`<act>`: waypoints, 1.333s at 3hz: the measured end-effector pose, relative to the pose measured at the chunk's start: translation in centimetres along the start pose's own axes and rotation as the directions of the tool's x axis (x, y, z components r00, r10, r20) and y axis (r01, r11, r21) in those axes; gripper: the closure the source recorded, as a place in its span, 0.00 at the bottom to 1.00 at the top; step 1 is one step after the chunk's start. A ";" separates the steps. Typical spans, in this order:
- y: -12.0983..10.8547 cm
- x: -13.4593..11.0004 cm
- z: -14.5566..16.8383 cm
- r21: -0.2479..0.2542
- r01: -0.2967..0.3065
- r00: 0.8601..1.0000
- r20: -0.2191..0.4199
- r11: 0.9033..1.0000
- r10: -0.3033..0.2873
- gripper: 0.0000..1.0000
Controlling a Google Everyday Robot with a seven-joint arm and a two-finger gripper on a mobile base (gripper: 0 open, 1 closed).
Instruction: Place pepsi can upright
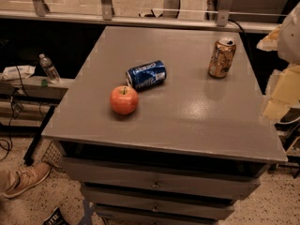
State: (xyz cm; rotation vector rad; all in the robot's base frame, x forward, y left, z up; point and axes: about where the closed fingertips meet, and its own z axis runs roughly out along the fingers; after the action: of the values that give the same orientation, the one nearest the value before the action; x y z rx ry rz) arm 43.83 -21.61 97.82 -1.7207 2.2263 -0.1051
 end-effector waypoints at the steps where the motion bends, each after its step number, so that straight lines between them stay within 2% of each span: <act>1: 0.0 0.0 0.0 0.000 0.000 1.000 0.000 1.000 0.000 0.00; 2: -2.4 -1.7 0.5 0.017 0.095 0.995 -0.018 0.995 -0.095 0.00; 3: -6.7 -7.1 2.2 0.033 0.315 0.948 -0.044 0.948 -0.314 0.00; 4: -8.3 -10.6 4.0 0.016 0.385 0.923 -0.034 0.923 -0.384 0.00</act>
Offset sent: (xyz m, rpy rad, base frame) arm 0.0810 0.0274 0.0121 -0.1459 -0.0542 0.2431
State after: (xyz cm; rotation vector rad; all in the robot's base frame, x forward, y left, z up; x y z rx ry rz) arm 55.02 -13.22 98.34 -2.1350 1.8672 -0.2469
